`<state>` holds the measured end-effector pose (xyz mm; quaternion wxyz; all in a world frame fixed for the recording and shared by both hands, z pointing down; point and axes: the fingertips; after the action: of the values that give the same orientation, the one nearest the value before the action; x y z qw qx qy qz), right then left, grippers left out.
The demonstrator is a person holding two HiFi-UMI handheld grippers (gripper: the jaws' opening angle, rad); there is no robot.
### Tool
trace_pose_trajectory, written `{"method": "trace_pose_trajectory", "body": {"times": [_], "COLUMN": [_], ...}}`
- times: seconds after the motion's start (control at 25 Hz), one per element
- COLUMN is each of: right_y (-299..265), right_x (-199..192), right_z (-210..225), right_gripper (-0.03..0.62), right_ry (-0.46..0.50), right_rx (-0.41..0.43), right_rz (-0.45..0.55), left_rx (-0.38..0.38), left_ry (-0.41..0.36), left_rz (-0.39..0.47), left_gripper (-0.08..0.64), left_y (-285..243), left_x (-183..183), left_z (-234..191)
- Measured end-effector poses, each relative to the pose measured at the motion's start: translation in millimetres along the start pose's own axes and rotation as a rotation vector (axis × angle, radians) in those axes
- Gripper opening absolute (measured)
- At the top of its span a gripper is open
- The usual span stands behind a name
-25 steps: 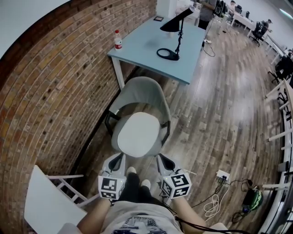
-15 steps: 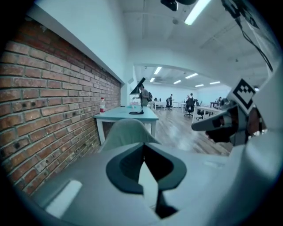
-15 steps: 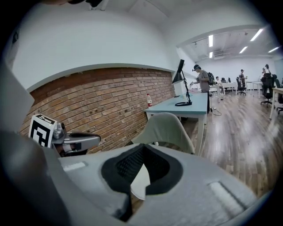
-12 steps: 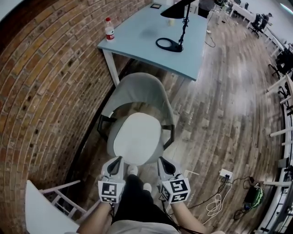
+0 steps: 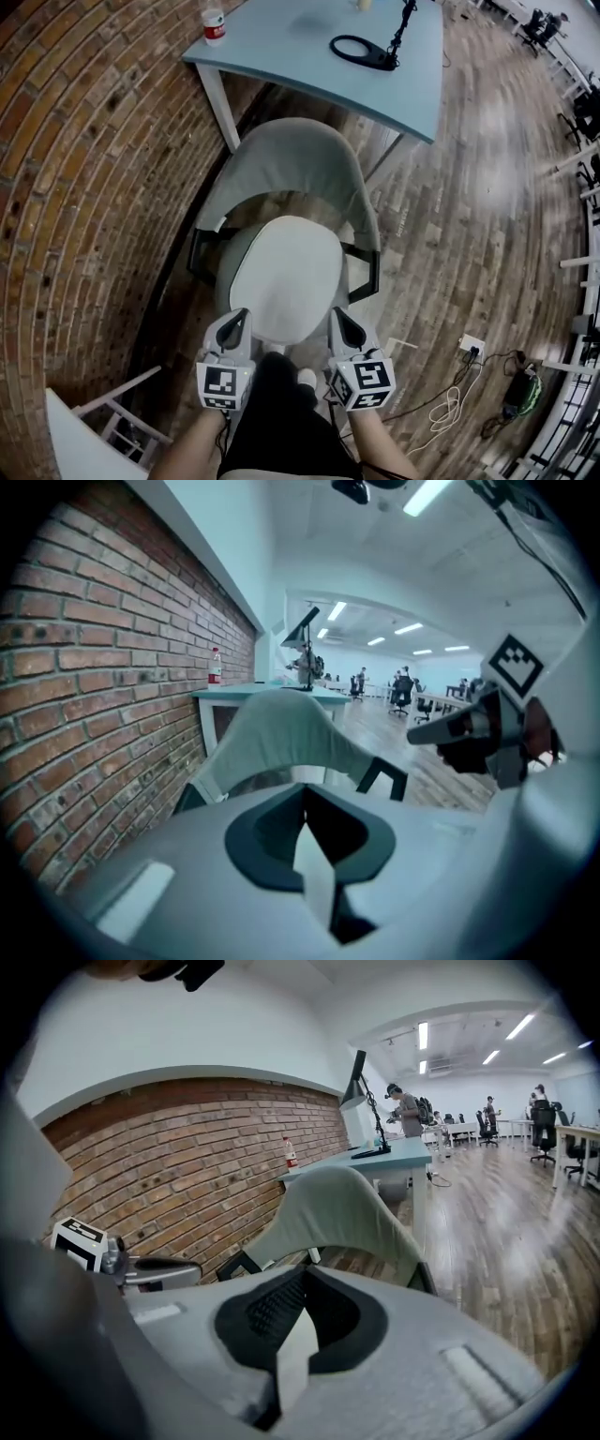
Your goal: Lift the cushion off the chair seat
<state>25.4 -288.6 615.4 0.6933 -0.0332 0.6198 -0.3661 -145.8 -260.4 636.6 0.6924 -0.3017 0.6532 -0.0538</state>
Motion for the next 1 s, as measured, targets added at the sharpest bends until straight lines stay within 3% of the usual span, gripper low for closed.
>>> {"method": "trace_pose_trajectory", "body": {"times": [0.36,0.76,1.0], "right_y": [-57,-104,-126], "right_x": [-40,-95,-109], "right_z": [14,51,69], "right_gripper": [-0.002,-0.002,-0.002], "right_ry": [0.020,-0.068,-0.097], "right_rx": [-0.035,-0.121,-0.164], "right_rz": [-0.004,-0.065,-0.040], "left_rx": [-0.007,-0.007,-0.010], "left_ry": [0.024,0.033,0.040], "left_rz": [-0.024,-0.087,-0.075], "left_gripper": [-0.008,-0.008,-0.007], "left_y": [-55,-107,-127], "left_x": [-37,-90,-111], "left_z": [-25,-45,-56]}}
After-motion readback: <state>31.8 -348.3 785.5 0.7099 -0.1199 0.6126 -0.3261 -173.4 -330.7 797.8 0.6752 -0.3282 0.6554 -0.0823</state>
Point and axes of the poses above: the fingertips, and each gripper's own axes: y backward along the fingers, z to its right, x out of its top, and after that the axes turned 2 degrees about y, right-handed
